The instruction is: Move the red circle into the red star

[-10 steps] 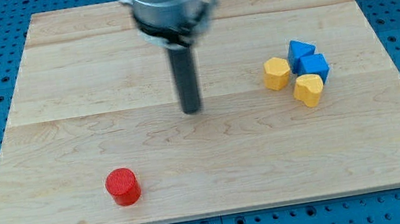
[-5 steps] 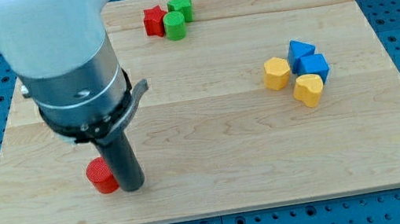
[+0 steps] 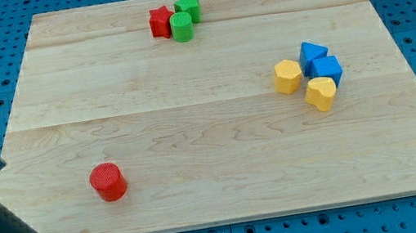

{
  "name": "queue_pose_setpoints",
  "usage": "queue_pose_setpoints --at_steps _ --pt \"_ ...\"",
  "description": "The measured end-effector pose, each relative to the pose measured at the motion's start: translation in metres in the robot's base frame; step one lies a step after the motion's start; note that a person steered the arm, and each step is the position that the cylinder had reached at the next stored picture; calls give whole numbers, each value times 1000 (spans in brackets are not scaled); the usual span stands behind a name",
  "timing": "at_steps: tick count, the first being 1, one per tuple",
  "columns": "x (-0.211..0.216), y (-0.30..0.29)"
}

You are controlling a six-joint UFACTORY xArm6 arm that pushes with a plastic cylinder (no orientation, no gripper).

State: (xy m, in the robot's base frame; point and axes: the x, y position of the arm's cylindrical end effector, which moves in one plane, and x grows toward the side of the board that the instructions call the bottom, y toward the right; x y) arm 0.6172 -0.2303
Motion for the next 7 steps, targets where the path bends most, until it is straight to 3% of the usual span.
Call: queue_pose_setpoints --at_steps 1,2,4,5,6,7 --pt "0 6" --pt "-1 56" --pt "-62 78" --pt "-53 76" --pt "-74 103" --pt "-113 116"
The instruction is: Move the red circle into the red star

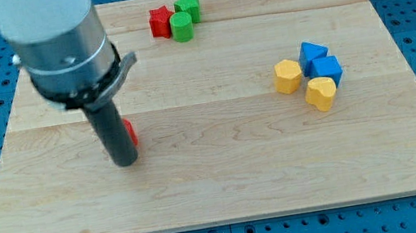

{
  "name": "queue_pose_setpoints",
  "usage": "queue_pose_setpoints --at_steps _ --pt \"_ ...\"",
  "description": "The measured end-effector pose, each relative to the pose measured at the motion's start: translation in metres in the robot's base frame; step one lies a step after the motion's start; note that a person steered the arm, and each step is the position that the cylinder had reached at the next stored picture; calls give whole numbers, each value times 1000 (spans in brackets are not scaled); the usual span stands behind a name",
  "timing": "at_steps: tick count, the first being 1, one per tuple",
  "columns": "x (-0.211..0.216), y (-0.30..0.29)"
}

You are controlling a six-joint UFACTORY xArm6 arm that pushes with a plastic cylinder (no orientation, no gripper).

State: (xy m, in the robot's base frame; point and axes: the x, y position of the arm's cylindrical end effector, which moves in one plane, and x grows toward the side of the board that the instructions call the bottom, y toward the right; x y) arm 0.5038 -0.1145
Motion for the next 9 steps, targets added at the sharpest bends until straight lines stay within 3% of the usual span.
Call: queue_pose_setpoints --at_steps 1,2,3,4,5,6,7,9 --pt "-45 -26" --pt "-62 -41" --pt "-78 15" --pt "-135 21" --pt "-163 11" --pt "-139 -2" --pt "-188 -33" --pt "-243 -18"
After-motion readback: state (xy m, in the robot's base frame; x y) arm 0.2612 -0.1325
